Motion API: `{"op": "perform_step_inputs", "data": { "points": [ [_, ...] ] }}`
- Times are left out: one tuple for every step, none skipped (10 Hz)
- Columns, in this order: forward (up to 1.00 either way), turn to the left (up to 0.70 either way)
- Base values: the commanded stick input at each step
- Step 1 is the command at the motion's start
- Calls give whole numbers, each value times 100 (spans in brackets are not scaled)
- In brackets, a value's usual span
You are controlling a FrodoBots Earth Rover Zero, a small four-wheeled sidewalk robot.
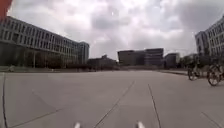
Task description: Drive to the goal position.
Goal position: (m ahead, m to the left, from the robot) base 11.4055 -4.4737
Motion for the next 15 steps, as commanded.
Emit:
{"op": "perform_step_inputs", "data": {
  "points": [
    [60, 0],
    [60, 0],
    [60, 0],
    [60, 0],
    [60, 0],
    [60, 0],
    [60, 0],
    [60, 0],
    [60, 0],
    [60, 0],
    [60, 0],
    [60, 0],
    [60, 0],
    [60, 0],
    [60, 0]
  ]
}}
